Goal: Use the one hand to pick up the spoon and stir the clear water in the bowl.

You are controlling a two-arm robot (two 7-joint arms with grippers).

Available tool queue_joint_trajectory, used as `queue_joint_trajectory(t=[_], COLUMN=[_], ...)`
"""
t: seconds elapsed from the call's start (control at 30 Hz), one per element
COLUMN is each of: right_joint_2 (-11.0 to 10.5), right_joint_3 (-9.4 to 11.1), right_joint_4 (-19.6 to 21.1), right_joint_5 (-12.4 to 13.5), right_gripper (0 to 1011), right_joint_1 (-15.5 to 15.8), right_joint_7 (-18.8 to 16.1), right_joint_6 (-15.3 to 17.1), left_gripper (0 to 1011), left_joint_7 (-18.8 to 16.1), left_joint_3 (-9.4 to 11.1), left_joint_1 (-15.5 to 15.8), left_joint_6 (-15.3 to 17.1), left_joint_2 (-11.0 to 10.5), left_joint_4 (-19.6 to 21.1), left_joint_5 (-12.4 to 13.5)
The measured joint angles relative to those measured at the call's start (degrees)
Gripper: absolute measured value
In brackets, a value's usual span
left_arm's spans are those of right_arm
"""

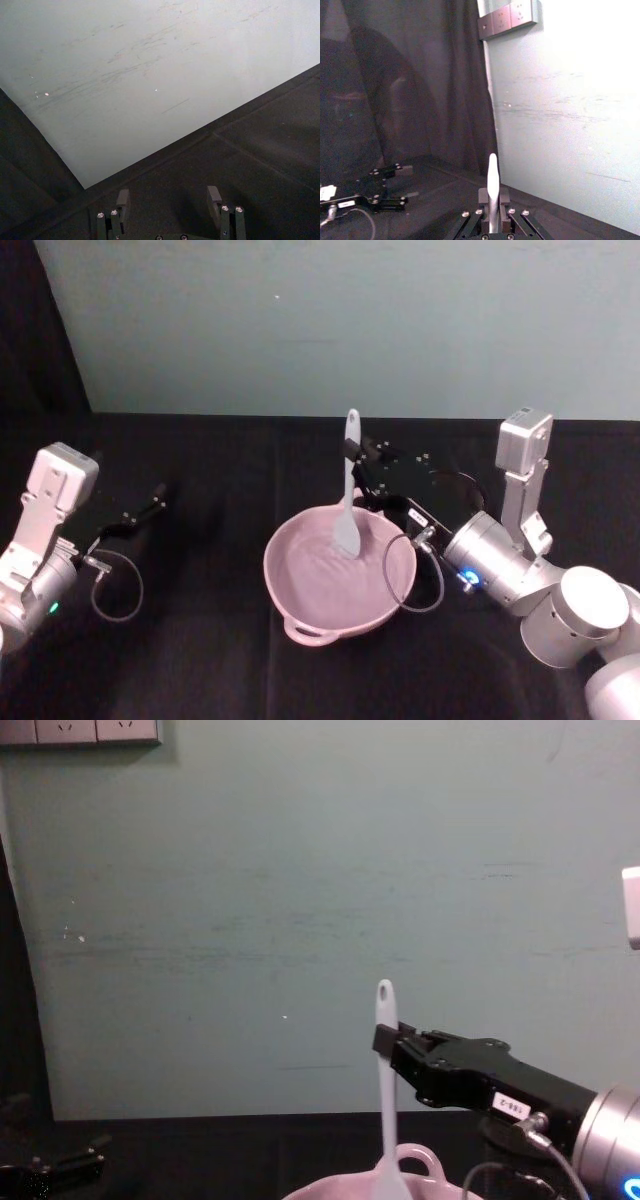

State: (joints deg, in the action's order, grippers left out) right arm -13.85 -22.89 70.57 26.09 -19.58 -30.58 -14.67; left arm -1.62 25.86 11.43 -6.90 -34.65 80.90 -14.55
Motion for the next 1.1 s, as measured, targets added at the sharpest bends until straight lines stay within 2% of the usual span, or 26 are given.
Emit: queue_joint_trajectory(t=[0.4,0.67,0.73,1.1], right_joint_2=[-0.68,-1.70,-2.09,-4.92], right_joint_3=[1.95,3.20,3.53,6.03], right_joint_4=[0.56,4.67,6.01,14.47], right_joint_5=[0.18,1.98,2.69,10.38], right_gripper=[124,124,124,124], right_joint_1=[0.89,2.80,3.28,6.02], right_joint_7=[0.38,0.24,0.10,-0.63], right_joint_6=[0.08,1.10,1.80,6.79], left_gripper=[1005,1005,1005,1005], left_joint_7=[0.00,0.00,0.00,0.00], left_joint_3=[0.00,0.00,0.00,0.00], left_joint_1=[0.00,0.00,0.00,0.00], left_joint_6=[0.00,0.00,0.00,0.00], left_joint_2=[0.00,0.00,0.00,0.00], left_joint_4=[0.00,0.00,0.00,0.00], left_joint_5=[0.00,0.00,0.00,0.00])
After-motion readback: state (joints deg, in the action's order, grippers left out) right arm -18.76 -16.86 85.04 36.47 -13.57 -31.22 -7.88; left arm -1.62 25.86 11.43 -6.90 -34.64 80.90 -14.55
